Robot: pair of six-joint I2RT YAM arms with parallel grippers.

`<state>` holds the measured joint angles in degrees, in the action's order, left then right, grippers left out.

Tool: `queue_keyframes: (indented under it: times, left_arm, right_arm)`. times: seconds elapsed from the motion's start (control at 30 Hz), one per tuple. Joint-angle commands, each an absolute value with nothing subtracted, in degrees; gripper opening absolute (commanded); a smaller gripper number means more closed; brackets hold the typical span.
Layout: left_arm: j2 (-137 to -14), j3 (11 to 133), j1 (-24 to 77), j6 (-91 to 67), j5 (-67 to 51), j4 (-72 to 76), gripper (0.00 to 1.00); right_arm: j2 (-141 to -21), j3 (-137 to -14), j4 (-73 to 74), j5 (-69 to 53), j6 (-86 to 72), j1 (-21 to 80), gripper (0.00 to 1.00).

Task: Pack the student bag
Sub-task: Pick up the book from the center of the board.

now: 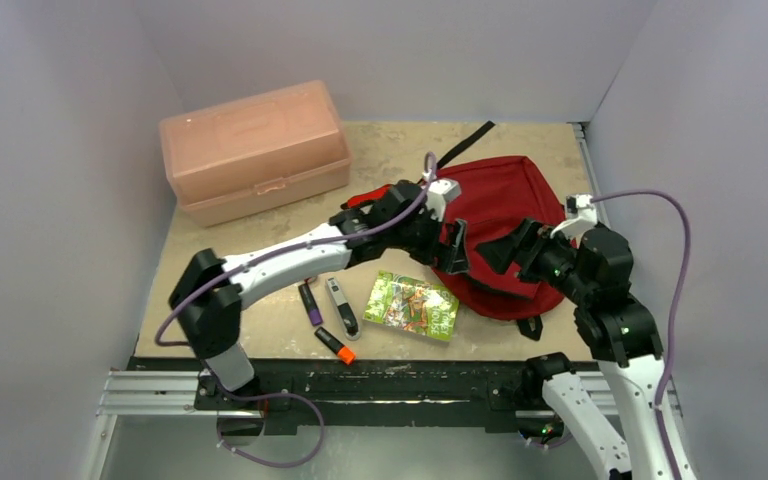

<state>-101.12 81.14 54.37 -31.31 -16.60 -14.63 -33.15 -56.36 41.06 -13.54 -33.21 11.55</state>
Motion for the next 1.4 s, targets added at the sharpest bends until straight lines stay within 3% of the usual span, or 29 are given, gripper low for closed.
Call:
queue_keyframes:
  times: [0.0,0.17,0.33,0.53,0.7,1.07,1.27,1.37]
  left_arm:
    - [-87.8,72.9,51.0,-31.1,-11.2,-13.1,0.93]
    - [-78.1,63.9,48.8,-28.2,-3.3,-18.5,0.93]
    - [-73.7,56.3,46.8,-26.4,5.0,-21.7,0.93]
    - [-75.6,51.2,44.5,-29.2,4.2,-19.8,0.93]
    - [-82.0,51.2,43.9,-32.6,1.6,-18.8,0.93]
    - [-91.0,50.5,43.9,-36.6,-5.1,-13.0,0.86]
    - [-93.2,49.4,43.9,-39.1,-8.8,-9.6,0.75]
    - [-94.2,49.1,43.9,-39.9,-11.1,-8.3,0.67]
  right_arm:
    - [-32.9,-50.1,31.7,-26.1,-35.9,11.5,0.88]
    - [-36.8,-43.4,28.6,-27.9,-37.9,15.2,0.85]
    - [-43.3,-38.5,21.9,-19.4,-42.9,30.1,0.84]
    - [-51.8,-36.5,19.8,-5.7,-48.0,43.3,0.83]
    - [-49.7,-31.7,23.7,3.8,-51.9,43.8,0.86]
    - [-44.6,-22.7,22.8,4.4,-55.5,43.7,0.84]
    - [-52.2,-21.5,16.8,4.9,-54.5,43.6,0.77]
    - [-55.4,-21.0,10.9,3.6,-53.0,43.7,0.64]
